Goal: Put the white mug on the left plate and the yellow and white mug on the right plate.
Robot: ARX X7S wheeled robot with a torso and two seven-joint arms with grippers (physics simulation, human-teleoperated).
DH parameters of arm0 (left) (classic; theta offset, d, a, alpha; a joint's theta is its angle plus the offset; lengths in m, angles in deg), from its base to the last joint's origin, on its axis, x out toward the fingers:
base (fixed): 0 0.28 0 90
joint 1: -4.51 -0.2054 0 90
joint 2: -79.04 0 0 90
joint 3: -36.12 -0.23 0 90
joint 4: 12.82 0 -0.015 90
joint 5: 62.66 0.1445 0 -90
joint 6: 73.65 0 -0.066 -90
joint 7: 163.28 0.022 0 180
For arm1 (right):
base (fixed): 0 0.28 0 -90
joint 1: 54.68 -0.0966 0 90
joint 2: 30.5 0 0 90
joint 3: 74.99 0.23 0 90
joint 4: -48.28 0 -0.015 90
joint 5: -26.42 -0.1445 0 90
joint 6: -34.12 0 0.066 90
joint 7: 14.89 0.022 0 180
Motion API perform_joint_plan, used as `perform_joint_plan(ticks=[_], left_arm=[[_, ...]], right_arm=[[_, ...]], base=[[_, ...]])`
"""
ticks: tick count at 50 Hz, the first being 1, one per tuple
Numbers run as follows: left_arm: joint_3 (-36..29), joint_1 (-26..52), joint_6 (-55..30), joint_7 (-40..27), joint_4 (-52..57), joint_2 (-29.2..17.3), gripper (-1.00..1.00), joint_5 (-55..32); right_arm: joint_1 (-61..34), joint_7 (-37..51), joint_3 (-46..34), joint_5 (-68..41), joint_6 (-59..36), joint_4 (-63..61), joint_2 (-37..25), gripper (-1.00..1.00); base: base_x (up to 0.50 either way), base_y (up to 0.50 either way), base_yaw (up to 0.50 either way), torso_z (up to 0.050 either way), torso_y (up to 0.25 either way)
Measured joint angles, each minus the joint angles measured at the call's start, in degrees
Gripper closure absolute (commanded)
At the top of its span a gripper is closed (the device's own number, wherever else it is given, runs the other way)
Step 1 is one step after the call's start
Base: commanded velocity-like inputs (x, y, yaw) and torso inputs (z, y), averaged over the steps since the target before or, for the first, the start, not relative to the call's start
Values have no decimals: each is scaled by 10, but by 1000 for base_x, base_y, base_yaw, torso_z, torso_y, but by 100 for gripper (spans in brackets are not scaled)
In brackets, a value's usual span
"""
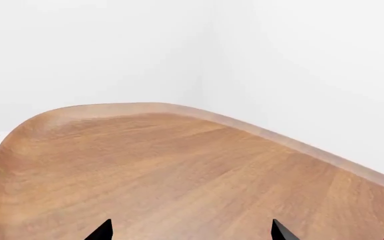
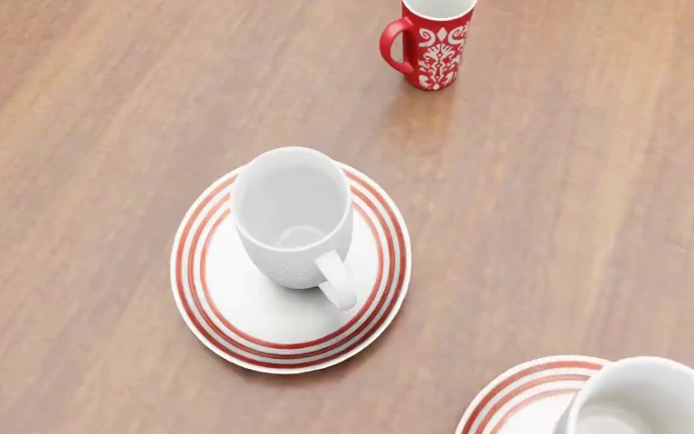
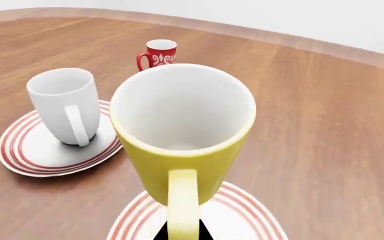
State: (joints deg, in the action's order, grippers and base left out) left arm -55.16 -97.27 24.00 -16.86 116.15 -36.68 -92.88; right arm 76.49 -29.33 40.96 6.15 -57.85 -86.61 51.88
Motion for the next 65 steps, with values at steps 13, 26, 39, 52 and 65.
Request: perform_joint_plan(ticks=[13,26,39,52,65], left_arm=[[-2,3,-1,-1,-3,-1,-100,-1],[-8,7,-3,-2,-6,0,-100,2],[-9,7,-3,-4,-5,0,-100,2],[-5,2,-2,-8,0,-3,-100,-1],[-3,-3,-2,-11,6,-5,-100,-3]], right_arm=[[-15,-13,-12,-3,29,66,3,100],[-29,-21,-19,-14,48,121,1,100],[-41,-26,-25,-21,61,164,-4,100],[-61,-31,-37,-23,74,213,-8,100],[-83,-36,-47,-24,84,263,-14,100]], base=[[0,0,0,0,0],[0,0,0,0,1],[0,0,0,0,0],[0,0,0,0,0],[0,0,0,0,0]])
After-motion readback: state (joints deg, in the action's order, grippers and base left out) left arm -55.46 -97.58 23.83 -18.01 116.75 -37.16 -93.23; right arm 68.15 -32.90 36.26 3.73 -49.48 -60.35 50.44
